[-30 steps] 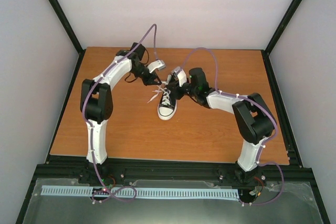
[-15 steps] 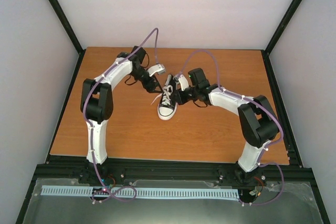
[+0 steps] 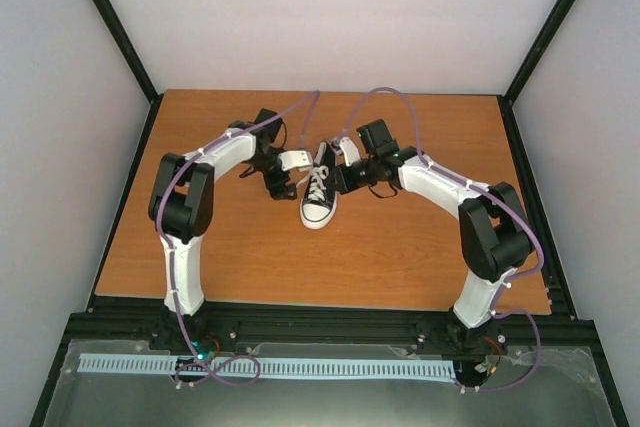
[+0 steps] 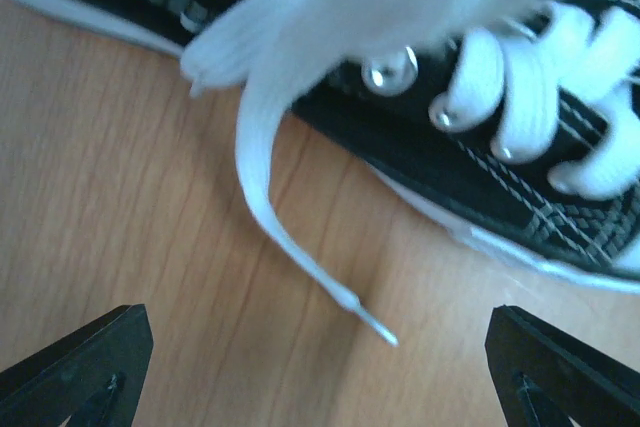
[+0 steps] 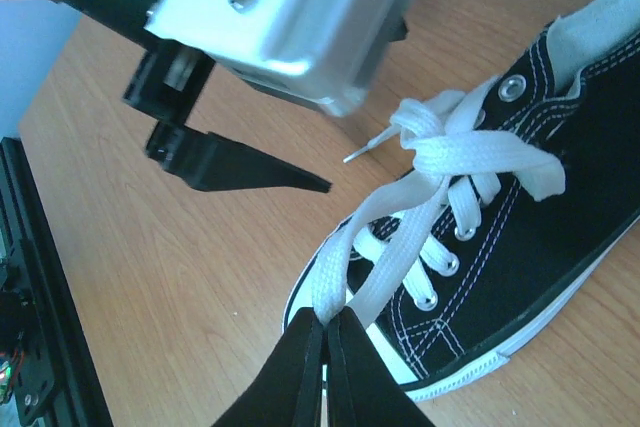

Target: Tie the shoes

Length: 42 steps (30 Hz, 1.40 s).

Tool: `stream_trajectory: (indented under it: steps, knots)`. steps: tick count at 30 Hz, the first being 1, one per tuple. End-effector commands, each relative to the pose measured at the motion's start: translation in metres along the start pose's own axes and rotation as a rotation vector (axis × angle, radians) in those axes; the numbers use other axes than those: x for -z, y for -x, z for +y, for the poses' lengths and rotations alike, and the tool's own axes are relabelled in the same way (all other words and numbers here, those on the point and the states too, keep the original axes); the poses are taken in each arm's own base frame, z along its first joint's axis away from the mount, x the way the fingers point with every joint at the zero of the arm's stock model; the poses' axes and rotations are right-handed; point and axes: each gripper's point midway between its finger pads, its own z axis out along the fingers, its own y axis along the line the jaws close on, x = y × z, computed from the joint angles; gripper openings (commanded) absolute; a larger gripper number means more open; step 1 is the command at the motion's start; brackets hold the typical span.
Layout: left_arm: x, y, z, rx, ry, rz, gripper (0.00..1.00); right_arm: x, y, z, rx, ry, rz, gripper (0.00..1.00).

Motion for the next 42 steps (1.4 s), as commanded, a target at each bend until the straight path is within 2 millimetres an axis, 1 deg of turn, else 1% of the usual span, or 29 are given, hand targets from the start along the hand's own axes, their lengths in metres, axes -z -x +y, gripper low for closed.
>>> stream_trajectory:
  steps: [1, 3, 4, 6, 7, 9, 13, 14, 15, 18, 22, 26, 29, 33, 37, 40, 42]
  knots:
    - [-0.010, 0.024, 0.020, -0.124, 0.105, -0.007, 0.94, 0.001, -0.006, 0.000, -0.054, 0.007, 0.037, 0.03]
    - [-0.018, 0.023, 0.020, -0.126, 0.100, 0.000, 0.94, 0.003, -0.007, 0.000, -0.059, 0.006, 0.041, 0.03]
    - [-0.021, 0.022, 0.024, -0.121, 0.113, 0.008, 0.94, 0.003, -0.008, 0.000, -0.064, 0.007, 0.046, 0.03]
    - [-0.027, 0.017, 0.033, -0.100, 0.148, 0.038, 0.89, 0.005, -0.010, 0.001, -0.075, 0.018, 0.054, 0.03]
    - [-0.030, 0.013, 0.036, -0.090, 0.154, 0.058, 0.84, 0.006, -0.011, 0.000, -0.081, 0.018, 0.059, 0.03]
    - [-0.033, 0.009, 0.041, -0.073, 0.166, 0.084, 0.65, 0.010, -0.014, 0.000, -0.094, 0.015, 0.069, 0.03]
    - [-0.032, 0.004, 0.043, -0.048, 0.178, 0.103, 0.14, 0.021, -0.021, -0.001, -0.104, -0.007, 0.092, 0.03]
    - [-0.030, 0.005, 0.044, -0.037, 0.184, 0.100, 0.04, 0.024, -0.023, -0.001, -0.105, -0.017, 0.103, 0.03]
    - [-0.028, 0.006, 0.047, -0.021, 0.195, 0.093, 0.01, 0.025, -0.027, -0.003, -0.108, -0.029, 0.115, 0.03]
    - [-0.017, 0.007, 0.055, 0.044, 0.230, 0.073, 0.01, 0.032, -0.036, -0.008, -0.116, -0.060, 0.137, 0.03]
    - [0.005, 0.003, 0.072, 0.138, 0.300, 0.041, 0.01, 0.044, -0.051, -0.021, -0.155, -0.100, 0.153, 0.03]
    - [0.032, -0.006, 0.090, 0.212, 0.355, 0.011, 0.01, 0.056, -0.070, -0.037, -0.196, -0.142, 0.187, 0.03]
    - [0.044, -0.016, 0.096, 0.235, 0.385, 0.013, 0.01, 0.063, -0.080, -0.050, -0.207, -0.211, 0.225, 0.03]
    - [0.052, -0.023, 0.099, 0.239, 0.408, 0.015, 0.01, 0.071, -0.081, -0.063, -0.197, -0.301, 0.244, 0.03]
    - [0.057, -0.034, 0.102, 0.242, 0.447, 0.031, 0.01, 0.069, -0.091, -0.087, -0.203, -0.385, 0.273, 0.03]
    - [0.060, -0.052, 0.109, 0.268, 0.474, 0.059, 0.01, 0.069, -0.103, -0.108, -0.258, -0.403, 0.260, 0.03]
    - [0.061, -0.065, 0.117, 0.284, 0.496, 0.086, 0.01, 0.068, -0.116, -0.120, -0.299, -0.407, 0.265, 0.03]
